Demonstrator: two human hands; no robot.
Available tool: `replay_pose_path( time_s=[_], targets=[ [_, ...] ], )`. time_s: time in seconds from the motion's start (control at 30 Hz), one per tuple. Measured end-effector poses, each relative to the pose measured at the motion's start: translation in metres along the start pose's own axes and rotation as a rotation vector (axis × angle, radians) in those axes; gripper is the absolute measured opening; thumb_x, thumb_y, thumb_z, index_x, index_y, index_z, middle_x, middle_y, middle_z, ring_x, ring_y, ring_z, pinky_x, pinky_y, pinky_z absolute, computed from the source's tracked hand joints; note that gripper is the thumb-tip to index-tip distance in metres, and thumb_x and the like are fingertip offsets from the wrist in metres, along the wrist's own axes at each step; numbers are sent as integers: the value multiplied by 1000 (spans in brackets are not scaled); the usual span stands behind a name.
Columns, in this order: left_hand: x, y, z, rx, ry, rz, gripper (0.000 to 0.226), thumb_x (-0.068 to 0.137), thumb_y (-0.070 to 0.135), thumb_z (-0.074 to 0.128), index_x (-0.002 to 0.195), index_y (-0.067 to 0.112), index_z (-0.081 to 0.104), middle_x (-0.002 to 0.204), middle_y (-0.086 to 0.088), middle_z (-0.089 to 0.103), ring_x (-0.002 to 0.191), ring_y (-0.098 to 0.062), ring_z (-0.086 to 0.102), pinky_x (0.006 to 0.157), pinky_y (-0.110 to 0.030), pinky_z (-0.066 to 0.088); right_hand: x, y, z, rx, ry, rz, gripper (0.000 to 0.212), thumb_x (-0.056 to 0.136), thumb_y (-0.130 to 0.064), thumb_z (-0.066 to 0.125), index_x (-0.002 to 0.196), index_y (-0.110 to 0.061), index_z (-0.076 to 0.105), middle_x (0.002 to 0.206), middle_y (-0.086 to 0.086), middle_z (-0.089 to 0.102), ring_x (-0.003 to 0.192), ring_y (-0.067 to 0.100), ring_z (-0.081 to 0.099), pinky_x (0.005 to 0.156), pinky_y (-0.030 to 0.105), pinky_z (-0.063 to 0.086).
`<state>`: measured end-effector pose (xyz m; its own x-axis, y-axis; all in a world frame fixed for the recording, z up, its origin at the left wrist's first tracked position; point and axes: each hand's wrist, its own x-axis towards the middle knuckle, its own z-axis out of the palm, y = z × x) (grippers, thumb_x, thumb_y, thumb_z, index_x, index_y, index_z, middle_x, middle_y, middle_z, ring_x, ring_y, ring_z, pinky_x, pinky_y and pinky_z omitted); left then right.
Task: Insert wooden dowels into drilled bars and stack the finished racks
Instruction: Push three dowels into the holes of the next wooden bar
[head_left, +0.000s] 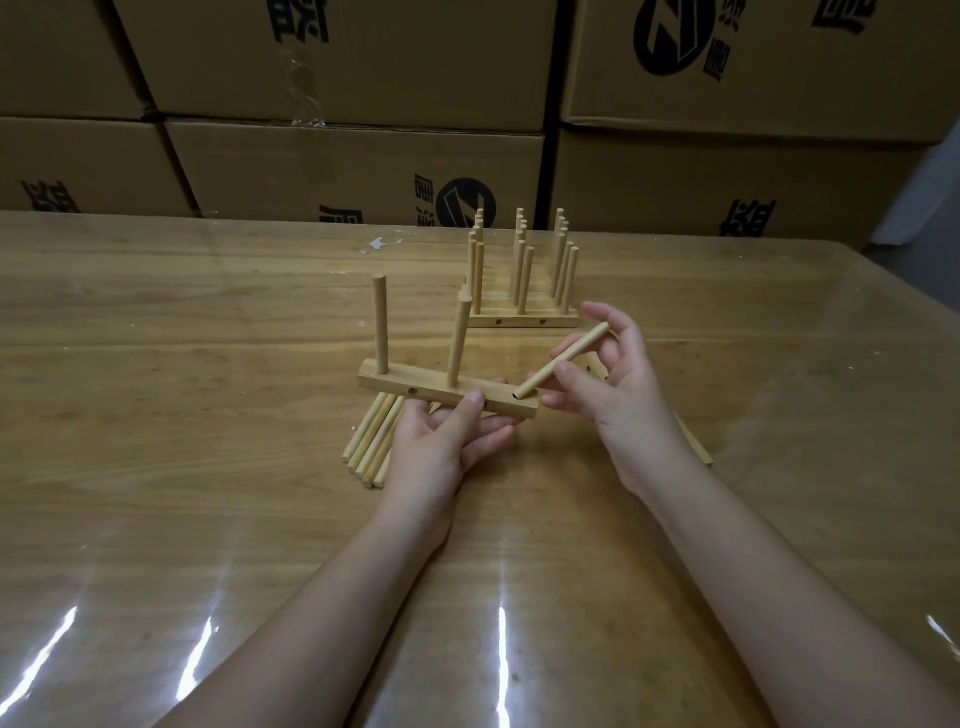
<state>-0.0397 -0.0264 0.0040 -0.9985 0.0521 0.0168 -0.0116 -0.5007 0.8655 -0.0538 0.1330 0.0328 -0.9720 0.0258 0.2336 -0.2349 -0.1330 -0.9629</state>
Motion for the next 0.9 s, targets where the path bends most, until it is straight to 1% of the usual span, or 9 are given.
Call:
replay_pose_path(
  time_s=[0.13,0.23,0.37,0.43,0.5,0.6,0.67,0.77,0.9],
  targets=[
    [-1,1,1,-14,27,-19,35,93,9,55,124,-3,43,104,-19,71,89,-31,71,66,-24,57,0,-1,0,-97,-23,-54,50,88,2,56,123,-31,42,103,4,58,85,16,69,64,25,56],
    [-1,1,2,-34,61,-36,33,92,7,57,121,-3,44,102,-24,70,83,-30,72,64,-25,57,-1,-2,1,-189,-43,-113,51,89,-1,56,120,-39,41,104,2,58,84,15,69,63,24,56],
    [0,-1,2,-36,54,-27,26,93,3,54,118,0,48,96,-18,72,77,-26,72,63,-24,57,-2,-1,5,-286,-59,-162,58,89,-2,56,117,-49,39,104,-2,57,82,11,69,61,21,54],
    [0,-1,2,-42,58,-28,27,92,3,55,118,-1,49,96,-19,72,76,-26,72,63,-25,57,-3,0,5,-325,-66,-185,59,89,-2,56,117,-50,38,103,-4,56,82,10,69,61,20,54],
    [0,-1,2,-41,65,-34,28,92,5,56,118,-2,47,97,-20,72,80,-29,72,64,-25,57,-3,0,5,-377,-67,-217,58,89,-4,56,117,-51,38,103,-6,55,81,9,68,62,22,55],
    [0,-1,1,-29,59,-35,31,91,6,58,118,-2,46,96,-20,72,82,-30,72,65,-26,58,-3,1,7,-537,-75,-259,61,89,-9,57,120,-57,34,107,-7,54,82,10,67,66,34,58],
    [0,-1,1,-19,43,-31,31,92,6,57,120,-2,46,98,-19,72,82,-29,72,67,-27,58,-4,3,9,-587,-84,-268,62,89,-11,56,124,-57,32,108,-7,53,83,11,66,67,38,58],
    [0,-1,1,-12,33,-27,32,93,6,56,121,-4,46,99,-20,72,84,-29,72,68,-27,59,-3,4,9,-623,-83,-276,62,89,-12,56,127,-55,31,108,-7,54,83,11,66,67,39,58],
    [0,-1,1,-15,38,-29,32,93,6,56,121,-6,48,99,-21,72,82,-29,72,67,-26,58,-5,4,9,-699,-89,-289,61,90,-15,55,130,-53,29,107,-10,55,85,8,65,68,38,57]
  ],
)
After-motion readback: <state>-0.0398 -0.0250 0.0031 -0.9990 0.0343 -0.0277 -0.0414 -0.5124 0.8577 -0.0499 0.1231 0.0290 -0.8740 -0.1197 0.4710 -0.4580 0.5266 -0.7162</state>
